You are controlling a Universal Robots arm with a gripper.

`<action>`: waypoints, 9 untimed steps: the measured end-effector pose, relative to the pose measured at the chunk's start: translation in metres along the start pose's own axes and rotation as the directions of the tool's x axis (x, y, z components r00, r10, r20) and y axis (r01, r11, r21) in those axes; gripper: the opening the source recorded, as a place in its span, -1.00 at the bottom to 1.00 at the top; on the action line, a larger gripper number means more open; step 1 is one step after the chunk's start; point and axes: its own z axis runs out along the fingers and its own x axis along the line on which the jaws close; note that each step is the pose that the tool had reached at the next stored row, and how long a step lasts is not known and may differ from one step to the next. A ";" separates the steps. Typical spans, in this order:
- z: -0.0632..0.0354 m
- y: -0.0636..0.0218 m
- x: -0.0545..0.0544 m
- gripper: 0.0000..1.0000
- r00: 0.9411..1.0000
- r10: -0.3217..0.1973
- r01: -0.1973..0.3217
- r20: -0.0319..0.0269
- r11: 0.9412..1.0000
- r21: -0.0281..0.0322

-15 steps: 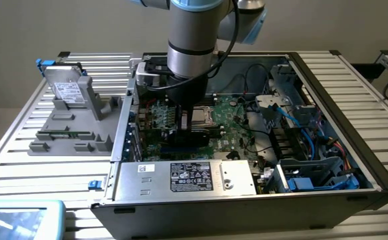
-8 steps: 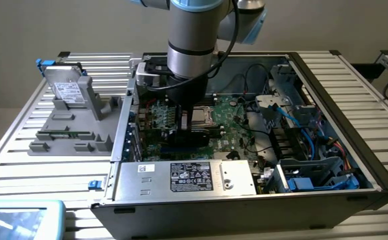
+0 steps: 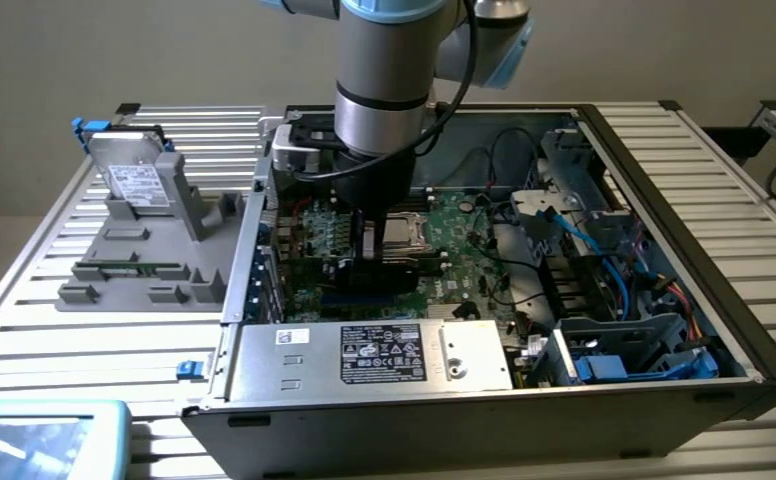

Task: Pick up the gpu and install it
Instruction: 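Insert the gpu into the slot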

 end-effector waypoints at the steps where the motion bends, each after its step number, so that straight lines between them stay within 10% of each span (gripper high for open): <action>1: 0.0001 0.0000 0.000 -0.44 1.000 0.000 0.000 0.000 1.000 0.000; 9: -0.0005 -0.0002 0.000 -0.44 1.000 -0.001 0.001 0.000 1.000 0.000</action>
